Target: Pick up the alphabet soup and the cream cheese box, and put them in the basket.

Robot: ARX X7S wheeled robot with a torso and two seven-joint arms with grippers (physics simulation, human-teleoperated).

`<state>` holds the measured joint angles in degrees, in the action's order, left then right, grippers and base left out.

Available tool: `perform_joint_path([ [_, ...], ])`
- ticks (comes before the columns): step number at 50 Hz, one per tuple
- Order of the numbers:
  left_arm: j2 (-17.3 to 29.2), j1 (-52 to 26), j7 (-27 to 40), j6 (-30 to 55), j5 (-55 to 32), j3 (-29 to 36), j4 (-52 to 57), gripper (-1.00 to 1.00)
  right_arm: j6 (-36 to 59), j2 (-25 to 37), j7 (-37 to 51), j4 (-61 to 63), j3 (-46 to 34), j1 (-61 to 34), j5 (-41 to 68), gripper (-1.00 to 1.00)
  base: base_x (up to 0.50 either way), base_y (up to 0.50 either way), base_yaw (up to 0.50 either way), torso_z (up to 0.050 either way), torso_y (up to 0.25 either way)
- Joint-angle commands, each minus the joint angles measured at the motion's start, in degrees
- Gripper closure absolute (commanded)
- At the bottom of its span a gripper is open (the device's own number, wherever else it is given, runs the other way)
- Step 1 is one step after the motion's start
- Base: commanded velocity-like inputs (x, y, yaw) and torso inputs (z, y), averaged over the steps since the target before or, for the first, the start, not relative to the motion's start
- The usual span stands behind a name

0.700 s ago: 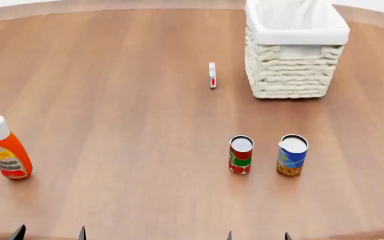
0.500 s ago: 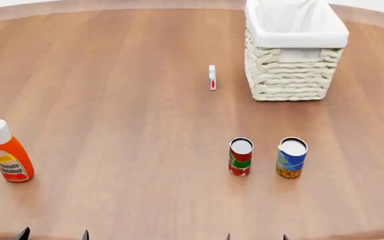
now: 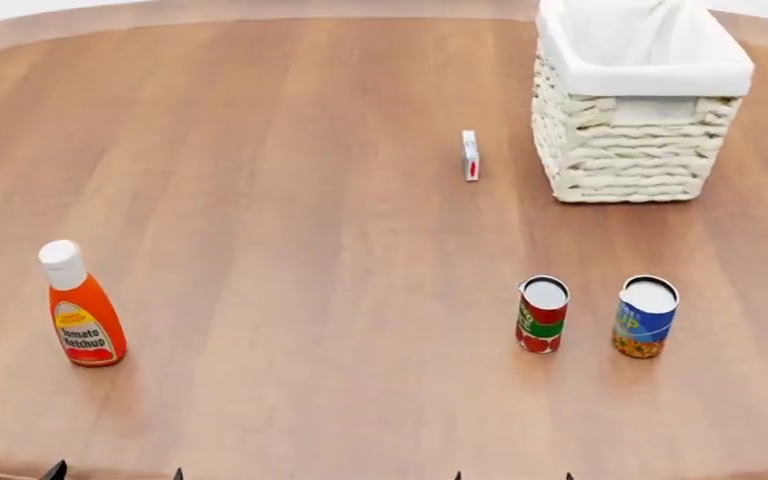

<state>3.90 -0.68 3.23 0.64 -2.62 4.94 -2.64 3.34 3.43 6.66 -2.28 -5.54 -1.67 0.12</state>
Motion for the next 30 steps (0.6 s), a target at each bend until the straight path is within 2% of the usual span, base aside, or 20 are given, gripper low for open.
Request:
perform_joint_path([
  [1,1.0,-0.4,1.0,-0.5,-0.6,0.9,-1.2,-1.00,1.0,0.7,1.9,-0.4,-1.4,-0.6,0.0,-1.00,0.00,0.50,0.00,0.000,0.000],
  [3,1.1,-0.5,1.1,-0.2,-0.9,1.0,-1.2,-1.00,0.3,0.8,1.2,-0.4,-1.4,-0.4,1.2,-1.00,0.00,0.44,0.00,0.000,0.000],
  [9,1.5,-0.8,1.6,2.2,-1.8,1.3,0.1,-1.00,3.8,1.2,1.1,1.1,-1.5,-0.7,2.7,-1.00,0.00,0.00,0.00,0.000,0.000],
  [12,2.1,-2.3,1.5,12.8,-3.3,1.7,9.6,-1.00,16.8,2.9,-1.8,12.0,-0.9,-2.9,7.7,-1.00,0.00,0.00,0.00,0.000,0.000],
  [13,2.5,-4.3,1.5,20.1,-4.7,1.7,16.1,-1.00,25.1,4.0,-1.6,18.1,-0.3,-5.5,9.3,-1.00,0.00,0.00,0.00,0.000,0.000],
  [14,2.6,-5.7,1.6,24.2,-5.9,1.3,18.9,-1.00,28.7,4.6,-1.1,21.0,-0.3,-6.8,9.2,-1.00,0.00,0.00,0.00,0.000,0.000],
  [15,2.5,-7.0,2.6,25.7,-5.4,1.4,21.0,-1.00,32.4,5.2,-1.1,23.8,-0.4,-8.2,9.8,-1.00,0.00,0.00,0.00,0.000,0.000],
  [17,3.0,-11.6,2.0,35.5,-8.2,1.1,27.1,-1.00,42.5,6.1,-1.5,30.1,1.0,-13.0,12.8,-1.00,0.00,0.00,0.00,0.000,0.000],
  [18,2.4,-17.4,3.7,41.8,-9.2,0.0,31.2,-1.00,51.1,7.3,-1.1,34.8,1.1,-19.4,14.1,-1.00,0.00,0.00,0.00,0.000,0.000],
  [20,1.5,-24.9,4.0,52.7,-13.4,-2.5,34.6,-1.00,61.0,8.6,0.0,38.2,0.9,-26.1,14.3,-1.00,0.00,0.00,0.00,0.000,0.000],
  [22,0.2,-35.1,5.2,62.2,-16.1,-4.8,36.4,-1.00,72.8,8.6,-1.2,40.5,3.1,-36.1,17.5,-1.00,0.00,0.00,0.00,0.000,0.000],
  [24,-0.4,-43.6,6.5,67.5,-16.9,-5.6,35.8,-1.00,81.2,9.1,-1.3,40.8,3.2,-45.2,18.4,-1.00,0.00,0.00,0.00,0.000,0.000],
  [26,-0.8,-49.6,7.4,70.2,-17.3,-6.1,34.7,-1.00,86.5,9.4,-1.1,39.8,3.1,-52.0,19.8,-1.00,0.00,0.00,0.00,0.000,0.000],
  [27,-1.4,-53.2,7.8,73.1,-18.1,-7.4,33.8,-1.00,86.6,10.3,2.8,37.5,3.8,-55.2,25.5,-1.00,0.00,0.00,0.00,0.000,0.000],
  [30,-1.6,-55.5,8.2,74.7,-19.1,-8.1,34.1,-1.00,86.6,14.0,15.8,33.8,3.7,-59.1,41.9,-1.00,0.00,0.00,0.00,0.000,0.000],
])
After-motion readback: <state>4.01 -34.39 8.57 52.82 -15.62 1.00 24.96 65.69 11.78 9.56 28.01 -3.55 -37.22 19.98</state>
